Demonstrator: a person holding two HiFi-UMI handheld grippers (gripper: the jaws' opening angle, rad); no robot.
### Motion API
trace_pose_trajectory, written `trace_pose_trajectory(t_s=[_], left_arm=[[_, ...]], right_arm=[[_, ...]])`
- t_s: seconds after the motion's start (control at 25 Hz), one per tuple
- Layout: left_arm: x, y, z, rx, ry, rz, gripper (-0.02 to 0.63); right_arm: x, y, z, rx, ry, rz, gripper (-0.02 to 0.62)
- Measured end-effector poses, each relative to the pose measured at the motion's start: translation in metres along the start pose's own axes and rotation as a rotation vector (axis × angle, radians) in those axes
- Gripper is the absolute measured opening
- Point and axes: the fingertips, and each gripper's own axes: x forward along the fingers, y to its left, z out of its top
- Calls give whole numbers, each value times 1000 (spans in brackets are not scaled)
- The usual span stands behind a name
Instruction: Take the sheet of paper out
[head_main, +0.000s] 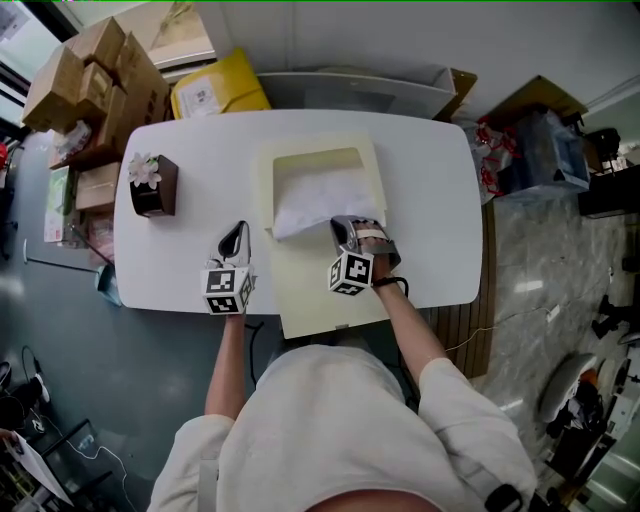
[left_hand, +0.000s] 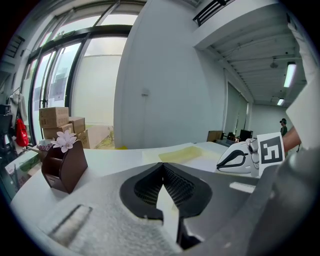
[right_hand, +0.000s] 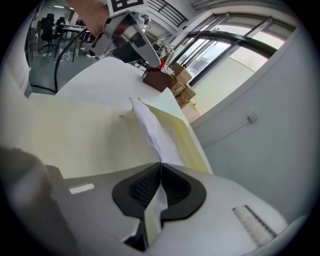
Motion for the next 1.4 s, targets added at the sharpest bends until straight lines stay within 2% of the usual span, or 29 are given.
trace_pose_trajectory(t_s=[0.4, 0.6, 1.12, 1.4], left_arm=[[-1, -11, 23, 18, -42, -15, 6], [0, -12, 40, 34, -69, -15, 6], [1, -21, 77, 69, -131, -19, 6], [0, -20, 98, 83, -165, -18, 6]], right_arm=[[-30, -9, 4, 22, -19, -43, 3], [-41, -39, 6, 80, -35, -95, 3], [-73, -111, 23, 79, -88, -234, 6], [-85, -147, 36, 122, -133, -291, 6]])
